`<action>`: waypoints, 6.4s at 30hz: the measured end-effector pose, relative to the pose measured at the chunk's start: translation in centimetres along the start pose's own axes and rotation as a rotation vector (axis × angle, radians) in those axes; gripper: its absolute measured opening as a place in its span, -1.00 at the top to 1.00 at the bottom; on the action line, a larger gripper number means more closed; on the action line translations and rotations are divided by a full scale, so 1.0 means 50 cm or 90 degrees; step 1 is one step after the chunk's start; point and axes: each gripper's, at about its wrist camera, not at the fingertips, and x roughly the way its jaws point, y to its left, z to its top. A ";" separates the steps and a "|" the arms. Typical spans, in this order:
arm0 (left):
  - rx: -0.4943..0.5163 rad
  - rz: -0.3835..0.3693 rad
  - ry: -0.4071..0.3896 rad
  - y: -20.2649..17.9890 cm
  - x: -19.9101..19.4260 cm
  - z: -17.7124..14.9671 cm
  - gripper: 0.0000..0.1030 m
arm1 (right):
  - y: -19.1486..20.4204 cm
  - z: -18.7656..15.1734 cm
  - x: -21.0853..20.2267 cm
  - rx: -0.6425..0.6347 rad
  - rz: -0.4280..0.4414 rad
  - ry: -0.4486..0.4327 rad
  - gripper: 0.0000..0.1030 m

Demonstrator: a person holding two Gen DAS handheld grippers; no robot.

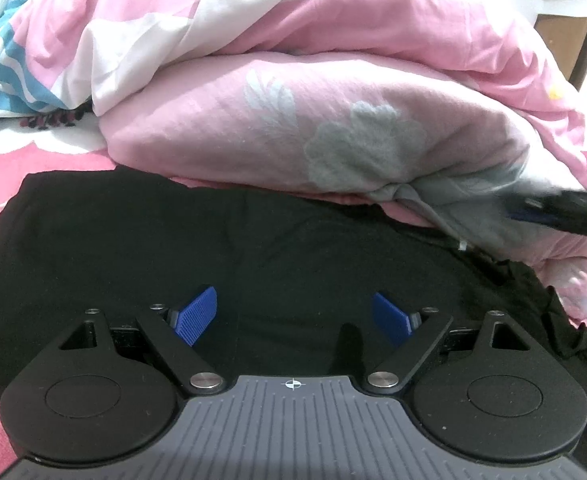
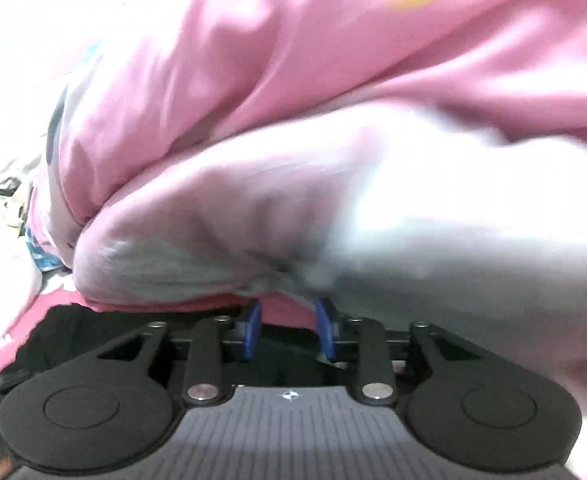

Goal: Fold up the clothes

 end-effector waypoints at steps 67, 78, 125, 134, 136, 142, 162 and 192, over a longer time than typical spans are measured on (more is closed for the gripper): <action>0.008 -0.001 0.001 -0.010 0.000 -0.002 -0.80 | -0.085 0.041 0.143 0.077 -0.123 0.080 0.49; 0.013 0.001 0.001 -0.014 0.000 -0.003 -0.81 | -0.147 -0.040 -0.140 0.043 -0.183 0.059 0.36; 0.007 0.000 -0.002 -0.017 -0.001 -0.003 -0.84 | -0.157 -0.045 0.018 0.075 -0.189 0.066 0.87; 0.007 0.000 -0.002 -0.017 0.001 -0.004 -0.85 | -0.262 -0.066 -0.093 0.227 -0.281 0.003 0.81; 0.008 0.000 -0.003 -0.016 0.001 -0.003 -0.85 | -0.256 -0.076 -0.142 0.207 -0.279 -0.017 0.58; 0.007 -0.001 -0.003 -0.012 0.001 -0.003 -0.85 | -0.227 -0.126 -0.219 0.125 -0.264 -0.014 0.30; -0.005 0.012 -0.018 -0.031 -0.029 0.009 -0.85 | -0.350 -0.263 -0.264 0.337 -0.102 -0.048 0.15; 0.055 -0.159 0.087 -0.505 0.246 -0.062 0.29 | -0.162 -0.261 -0.269 -0.071 -0.154 -0.109 0.93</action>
